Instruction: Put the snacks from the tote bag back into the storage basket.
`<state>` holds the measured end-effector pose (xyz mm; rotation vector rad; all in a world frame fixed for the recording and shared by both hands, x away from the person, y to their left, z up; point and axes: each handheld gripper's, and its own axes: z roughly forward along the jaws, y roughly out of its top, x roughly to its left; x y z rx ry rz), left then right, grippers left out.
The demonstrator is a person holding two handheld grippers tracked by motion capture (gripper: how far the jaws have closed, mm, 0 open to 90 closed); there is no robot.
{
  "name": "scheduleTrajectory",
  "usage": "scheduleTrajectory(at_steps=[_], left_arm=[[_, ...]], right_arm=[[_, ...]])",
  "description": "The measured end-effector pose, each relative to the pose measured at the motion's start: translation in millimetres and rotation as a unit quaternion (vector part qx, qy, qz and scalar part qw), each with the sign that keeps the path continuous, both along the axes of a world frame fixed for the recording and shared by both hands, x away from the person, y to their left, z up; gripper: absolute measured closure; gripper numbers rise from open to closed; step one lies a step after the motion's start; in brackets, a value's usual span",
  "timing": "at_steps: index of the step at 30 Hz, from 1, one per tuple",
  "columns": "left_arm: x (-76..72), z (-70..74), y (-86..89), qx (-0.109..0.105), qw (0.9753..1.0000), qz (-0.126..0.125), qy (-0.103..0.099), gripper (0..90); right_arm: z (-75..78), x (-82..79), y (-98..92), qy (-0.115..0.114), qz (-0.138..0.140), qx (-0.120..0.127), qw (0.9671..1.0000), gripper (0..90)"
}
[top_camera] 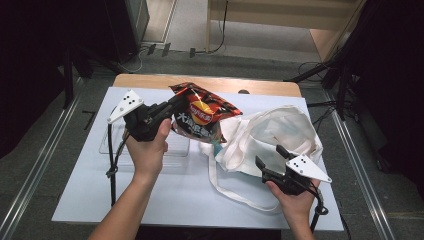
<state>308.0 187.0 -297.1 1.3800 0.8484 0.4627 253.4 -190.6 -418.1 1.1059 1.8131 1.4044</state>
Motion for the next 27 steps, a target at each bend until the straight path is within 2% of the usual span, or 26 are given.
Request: scheduleTrajectory(at_steps=[3,9,17,22,27], left_arm=[[-1.2,-1.5,8.0,-0.003,0.9999,0.011,0.003,90.0],[-4.1,-1.9,27.6,-0.006,0.9994,0.035,0.002,90.0],[-7.6,-3.5,51.1,-0.013,0.9979,0.063,0.005,90.0],[-12.2,-4.7,64.9,-0.006,0.997,0.077,0.003,90.0],[-15.5,-8.7,79.4,-0.012,0.9956,0.093,0.01,90.0]], right_arm=[[-0.1,0.1,0.3,0.001,-0.01,-0.001,1.0,18.8],[-0.6,-1.4,1.2,0.002,-0.01,-0.004,0.9999,18.7],[-1.5,-0.7,1.6,0.001,-0.017,-0.006,0.9998,18.3],[-2.4,0.7,2.9,0.002,-0.017,-0.008,0.9998,18.0],[-2.6,0.8,5.4,0.003,-0.017,-0.008,0.9998,17.9]])
